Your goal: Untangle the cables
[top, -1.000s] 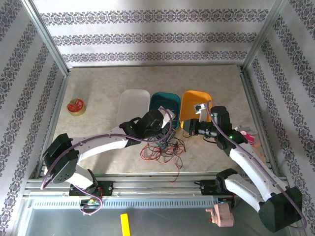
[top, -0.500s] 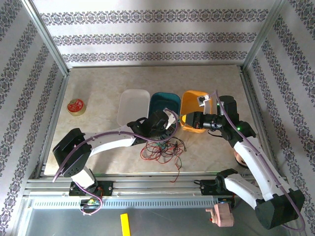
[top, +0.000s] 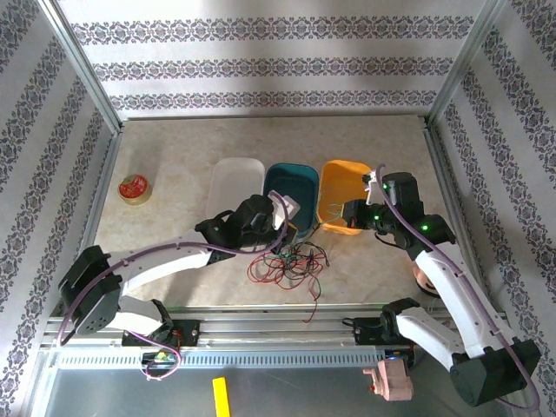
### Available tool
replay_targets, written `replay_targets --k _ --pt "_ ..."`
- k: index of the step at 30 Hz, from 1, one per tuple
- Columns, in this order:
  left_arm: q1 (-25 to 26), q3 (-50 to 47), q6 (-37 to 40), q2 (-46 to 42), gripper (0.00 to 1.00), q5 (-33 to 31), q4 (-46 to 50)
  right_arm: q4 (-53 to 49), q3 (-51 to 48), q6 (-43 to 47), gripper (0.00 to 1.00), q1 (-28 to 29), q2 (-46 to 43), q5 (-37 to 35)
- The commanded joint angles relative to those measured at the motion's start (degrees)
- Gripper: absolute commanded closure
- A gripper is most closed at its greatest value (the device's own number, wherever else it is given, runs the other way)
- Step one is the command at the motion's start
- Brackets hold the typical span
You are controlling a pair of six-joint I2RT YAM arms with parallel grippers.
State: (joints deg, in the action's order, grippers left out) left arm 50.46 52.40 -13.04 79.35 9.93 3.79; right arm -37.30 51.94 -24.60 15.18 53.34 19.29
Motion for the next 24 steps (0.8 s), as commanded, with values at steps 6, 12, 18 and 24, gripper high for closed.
replay_targets --k 6,12,18,24 --pt "-1.9 -1.8 -2.4 -0.7 0.98 0.9 1.6 0.0 0.0 1.7 1.0 -0.4 0.6 -2.0" --pt "-1.8 2.4 1.1 3.3 0.74 6.9 2.0 1.0 0.0 2.4 1.0 -0.2 0.2 2.0" --pt "0.3 7.6 3.9 10.9 0.55 9.3 2.3 1.8 -0.2 1.8 1.0 -0.2 0.7 2.8" --pt "1.6 11.2 6.3 17.1 0.57 8.1 4.9 2.2 -0.1 1.8 1.0 -0.2 0.8 2.5"
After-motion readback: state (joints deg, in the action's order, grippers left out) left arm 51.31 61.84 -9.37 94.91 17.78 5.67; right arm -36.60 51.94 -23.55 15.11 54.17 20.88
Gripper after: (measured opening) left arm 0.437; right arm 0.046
